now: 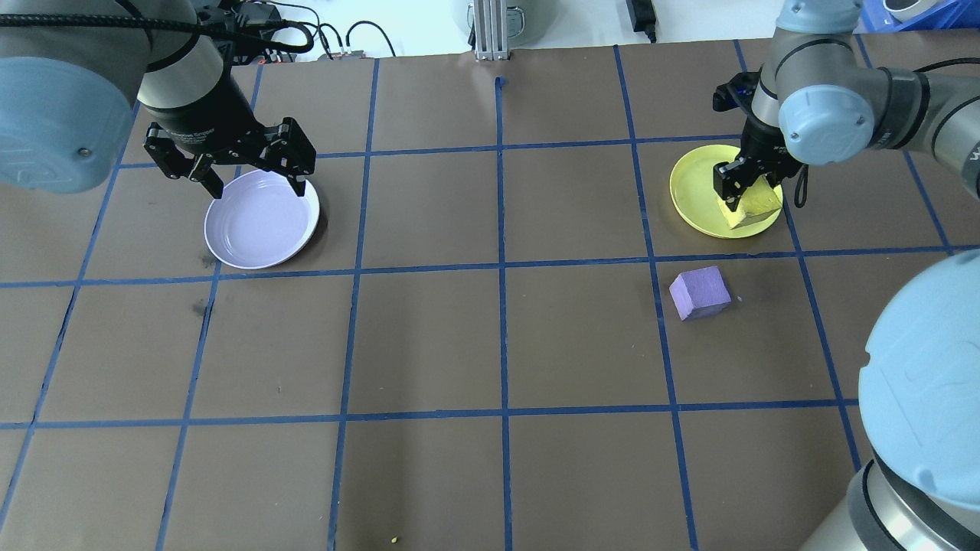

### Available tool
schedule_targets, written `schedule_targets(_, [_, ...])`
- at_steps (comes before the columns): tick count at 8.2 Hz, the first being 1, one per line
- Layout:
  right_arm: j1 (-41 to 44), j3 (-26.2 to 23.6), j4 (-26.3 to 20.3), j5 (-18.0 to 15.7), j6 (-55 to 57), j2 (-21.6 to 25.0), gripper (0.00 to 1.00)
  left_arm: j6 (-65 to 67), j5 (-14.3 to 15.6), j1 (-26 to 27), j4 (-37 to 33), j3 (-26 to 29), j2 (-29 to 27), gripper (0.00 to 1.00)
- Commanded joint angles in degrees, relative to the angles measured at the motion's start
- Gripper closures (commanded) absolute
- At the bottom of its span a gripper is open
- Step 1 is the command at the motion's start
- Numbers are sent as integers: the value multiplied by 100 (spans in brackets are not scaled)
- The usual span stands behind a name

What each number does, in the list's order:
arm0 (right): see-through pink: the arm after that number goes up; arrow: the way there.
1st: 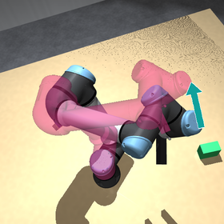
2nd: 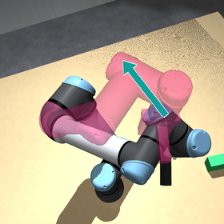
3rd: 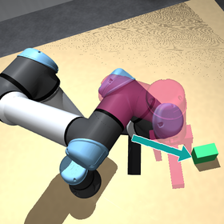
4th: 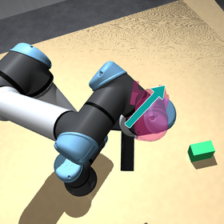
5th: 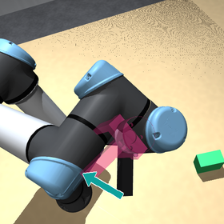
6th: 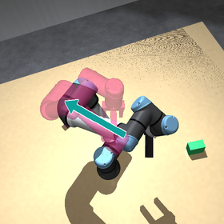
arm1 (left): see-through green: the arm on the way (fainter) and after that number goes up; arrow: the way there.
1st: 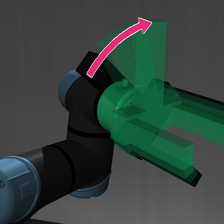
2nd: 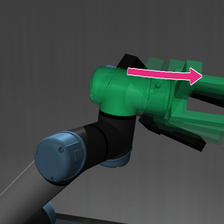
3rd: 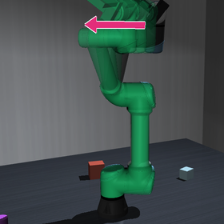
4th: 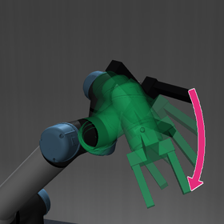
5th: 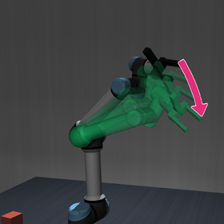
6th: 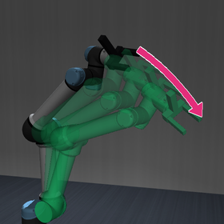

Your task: Sort blocks by color into plates

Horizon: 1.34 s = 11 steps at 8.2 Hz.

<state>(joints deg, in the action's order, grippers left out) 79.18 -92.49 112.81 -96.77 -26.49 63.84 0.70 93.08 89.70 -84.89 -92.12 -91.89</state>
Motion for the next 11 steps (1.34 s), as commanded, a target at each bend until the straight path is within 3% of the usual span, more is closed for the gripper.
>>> schedule_targets(1, [28,161,408,1,-5,-407,43,0,0,-5,-124,-42,31,0])
schedule_targets(2, [28,161,409,53,-5,-390,25,0,-17,-5,-72,-42,22,0])
schedule_targets(3, [28,170,417,454,38,-373,0,0,-9,-5,-89,-42,31,0])
schedule_targets(6, [62,223,243,502,108,-84,0,0,-18,-5,-80,-42,22,0])
schedule_targets(8, [203,31,-929,519,642,537,0,0,-18,-5,-63,-34,14,0])
schedule_targets(9, [238,-293,-1241,554,976,889,0,0,-18,-13,-54,-25,22,0])
schedule_targets(10, [238,-783,-1122,537,1005,1111,0,-9,-26,-13,-54,-34,-4,0])
schedule_targets(11, [238,-1293,-494,537,1014,1113,0,0,-18,-13,-62,-51,13,0])
